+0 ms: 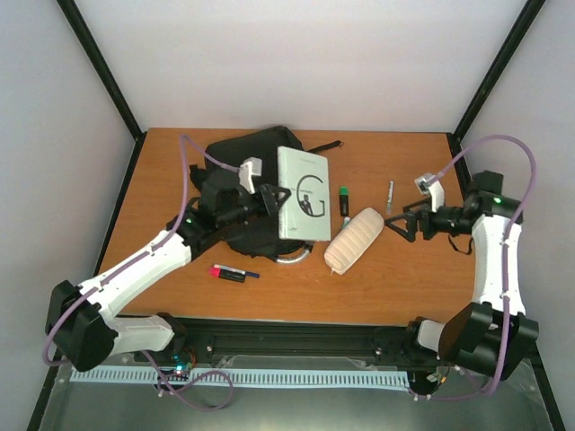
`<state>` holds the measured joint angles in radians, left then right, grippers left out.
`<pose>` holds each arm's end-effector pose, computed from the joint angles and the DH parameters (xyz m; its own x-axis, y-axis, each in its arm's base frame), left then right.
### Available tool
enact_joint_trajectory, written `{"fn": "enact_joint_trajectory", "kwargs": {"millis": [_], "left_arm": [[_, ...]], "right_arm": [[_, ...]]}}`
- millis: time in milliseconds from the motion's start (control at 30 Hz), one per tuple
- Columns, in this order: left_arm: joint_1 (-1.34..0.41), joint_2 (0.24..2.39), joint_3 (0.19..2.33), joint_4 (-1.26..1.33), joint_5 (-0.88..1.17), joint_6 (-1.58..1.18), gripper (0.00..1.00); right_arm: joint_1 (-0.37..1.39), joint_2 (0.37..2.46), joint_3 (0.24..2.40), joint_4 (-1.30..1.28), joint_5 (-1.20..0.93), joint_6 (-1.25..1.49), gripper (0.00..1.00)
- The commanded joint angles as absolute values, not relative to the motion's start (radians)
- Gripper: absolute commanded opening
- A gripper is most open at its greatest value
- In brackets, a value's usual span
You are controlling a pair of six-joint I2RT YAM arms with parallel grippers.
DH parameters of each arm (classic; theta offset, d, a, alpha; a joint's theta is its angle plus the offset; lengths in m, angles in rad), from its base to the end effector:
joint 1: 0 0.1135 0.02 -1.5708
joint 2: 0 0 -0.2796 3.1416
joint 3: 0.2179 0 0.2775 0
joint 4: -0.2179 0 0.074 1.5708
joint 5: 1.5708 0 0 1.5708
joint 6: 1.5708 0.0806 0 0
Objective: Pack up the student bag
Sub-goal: Pick up the book from the center of the board, then place the book in the student bag.
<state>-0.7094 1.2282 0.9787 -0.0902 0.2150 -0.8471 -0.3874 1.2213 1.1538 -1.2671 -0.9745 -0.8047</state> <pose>0.2524 -0.2394 0.3172 -0.7587 -0.3136 -0.5711 0.3330 0.5667 -0.7536 0.2349 -0.0238 0.3018 -0.6478 -0.1727 -0.7419 -0.6259 0.6759 0.3891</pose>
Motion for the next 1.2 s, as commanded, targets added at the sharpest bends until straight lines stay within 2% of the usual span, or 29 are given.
{"fn": "enact_joint_trajectory", "kwargs": {"millis": [0,133,367,767,967,1167], "left_arm": [[-0.595,1.180,0.987,0.112,0.415,-0.917,0.01],[-0.522,1.196,0.985,0.209,0.504,-0.971,0.01],[-0.502,1.235,1.019,0.324,0.599,-1.003,0.01],[-0.500,1.294,1.012,0.484,0.646,-1.087,0.01],[-0.497,1.297,0.980,0.490,0.624,-1.083,0.01],[-0.497,1.310,0.966,0.435,0.595,-1.050,0.01]], "right_arm": [[-0.233,1.246,1.197,-1.007,-1.093,-0.528,1.00],[-0.141,1.347,1.249,-0.918,-1.156,-0.398,1.00],[-0.026,1.520,1.335,-0.866,-1.256,-0.258,1.00],[0.110,1.592,1.387,-0.784,-1.360,-0.090,0.98],[0.110,1.603,1.422,-0.858,-1.534,-0.110,0.89],[0.110,1.581,1.419,-0.879,-1.597,-0.105,0.73]]}}
